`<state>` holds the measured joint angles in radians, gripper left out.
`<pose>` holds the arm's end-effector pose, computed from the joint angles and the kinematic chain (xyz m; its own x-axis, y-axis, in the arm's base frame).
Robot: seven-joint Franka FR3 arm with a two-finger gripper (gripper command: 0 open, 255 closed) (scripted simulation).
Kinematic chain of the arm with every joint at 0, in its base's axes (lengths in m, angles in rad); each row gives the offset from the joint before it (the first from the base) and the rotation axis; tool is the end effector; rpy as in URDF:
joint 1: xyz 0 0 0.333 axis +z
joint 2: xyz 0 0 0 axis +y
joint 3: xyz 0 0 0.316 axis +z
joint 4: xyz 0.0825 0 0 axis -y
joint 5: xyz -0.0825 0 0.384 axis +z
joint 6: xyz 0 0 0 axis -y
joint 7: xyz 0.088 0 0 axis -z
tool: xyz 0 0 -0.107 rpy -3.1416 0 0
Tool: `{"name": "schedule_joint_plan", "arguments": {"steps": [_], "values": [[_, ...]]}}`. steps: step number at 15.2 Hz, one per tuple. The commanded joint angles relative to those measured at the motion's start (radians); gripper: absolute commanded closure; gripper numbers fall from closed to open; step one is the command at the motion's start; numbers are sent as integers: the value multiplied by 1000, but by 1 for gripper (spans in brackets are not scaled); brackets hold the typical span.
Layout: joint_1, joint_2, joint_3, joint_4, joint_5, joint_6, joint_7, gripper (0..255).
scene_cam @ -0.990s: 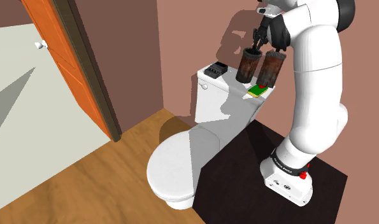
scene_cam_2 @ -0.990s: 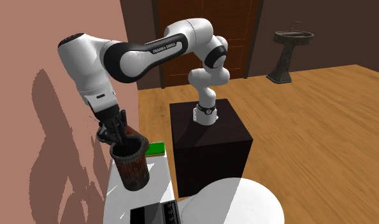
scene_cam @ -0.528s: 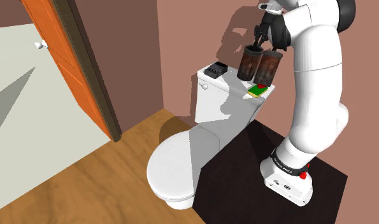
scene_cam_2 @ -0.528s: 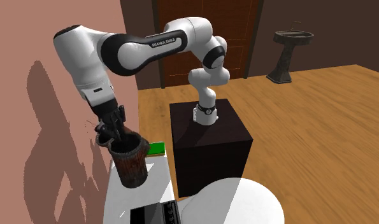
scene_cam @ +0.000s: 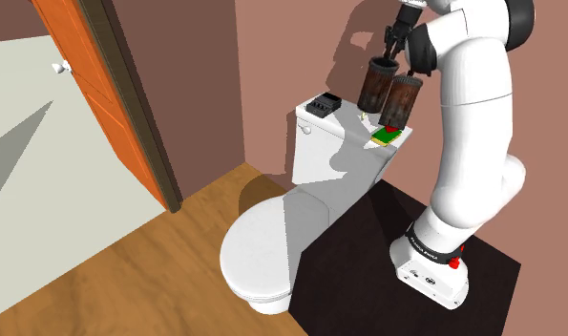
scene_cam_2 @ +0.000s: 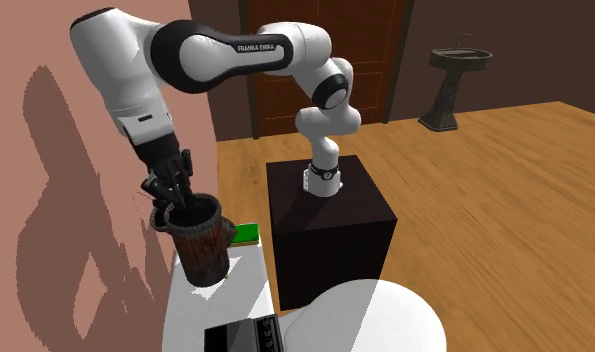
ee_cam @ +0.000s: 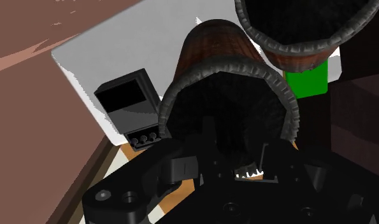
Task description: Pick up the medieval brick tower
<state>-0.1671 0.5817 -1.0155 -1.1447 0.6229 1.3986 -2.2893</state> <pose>0.4670 -0.4727 0.5637 0.3091 0.9375 0.1597 0.9484 -0.3164 0.0217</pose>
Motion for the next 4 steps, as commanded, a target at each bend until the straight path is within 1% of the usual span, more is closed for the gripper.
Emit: {"name": "schedule_joint_plan", "arguments": {"steps": [1, 2, 4], "values": [[-16, 2, 4, 40, 4, -31, 10, 255], [-29, 6, 7, 65, 8, -48, 14, 255], [-31, 7, 8, 68, 8, -50, 15, 255]]}}
